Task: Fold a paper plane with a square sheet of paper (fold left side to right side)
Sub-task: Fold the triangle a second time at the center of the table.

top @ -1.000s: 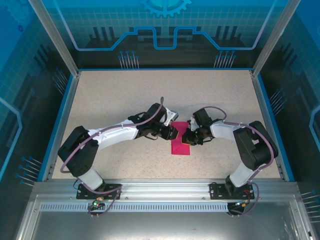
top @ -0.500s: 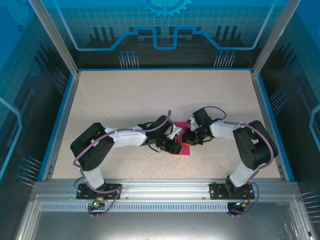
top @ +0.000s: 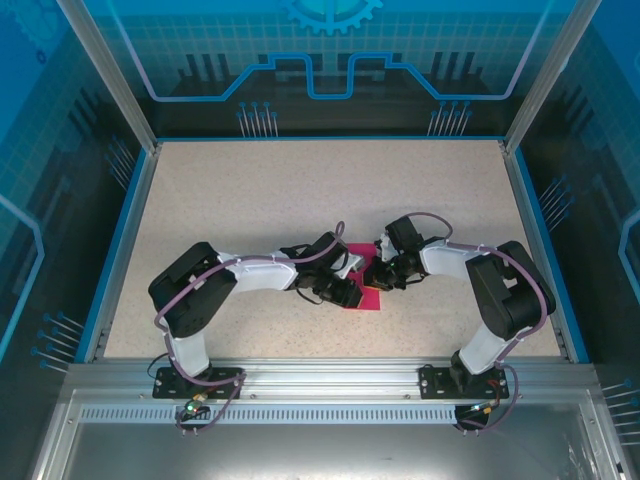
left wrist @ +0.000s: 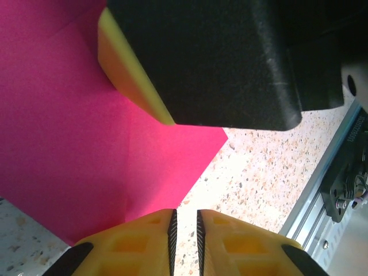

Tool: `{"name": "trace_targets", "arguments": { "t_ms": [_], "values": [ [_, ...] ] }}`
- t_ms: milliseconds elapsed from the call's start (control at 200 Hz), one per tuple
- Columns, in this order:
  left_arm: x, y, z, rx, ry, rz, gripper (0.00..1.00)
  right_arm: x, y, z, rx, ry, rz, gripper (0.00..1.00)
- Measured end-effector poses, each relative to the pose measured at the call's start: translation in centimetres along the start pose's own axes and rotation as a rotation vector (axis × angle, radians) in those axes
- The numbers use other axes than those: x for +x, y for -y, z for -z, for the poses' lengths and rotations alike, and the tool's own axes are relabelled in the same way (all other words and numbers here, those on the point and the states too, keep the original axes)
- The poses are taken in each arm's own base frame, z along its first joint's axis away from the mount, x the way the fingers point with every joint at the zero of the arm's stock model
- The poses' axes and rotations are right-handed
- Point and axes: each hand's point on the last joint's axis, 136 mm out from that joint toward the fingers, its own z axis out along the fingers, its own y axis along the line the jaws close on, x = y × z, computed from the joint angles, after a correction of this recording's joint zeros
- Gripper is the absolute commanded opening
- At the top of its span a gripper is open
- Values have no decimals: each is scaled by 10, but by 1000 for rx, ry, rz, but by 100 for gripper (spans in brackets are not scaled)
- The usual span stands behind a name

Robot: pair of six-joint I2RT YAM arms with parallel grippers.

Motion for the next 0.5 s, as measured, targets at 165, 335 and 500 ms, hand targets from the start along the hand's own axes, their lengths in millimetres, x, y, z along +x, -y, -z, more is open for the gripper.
{"name": "trace_targets", "arguments": {
  "t_ms": [165, 335, 500],
  "values": [
    [1, -4, -2, -11, -4, -2, 20, 0, 0, 0, 0, -1, 0, 11],
    [2, -8, -4, -28, -3, -6, 19, 0, 0, 0, 1, -1, 0, 11],
    [7, -13, -5, -41, -10, 1, 19, 0, 0, 0, 1, -2, -1, 11]
  ]
}}
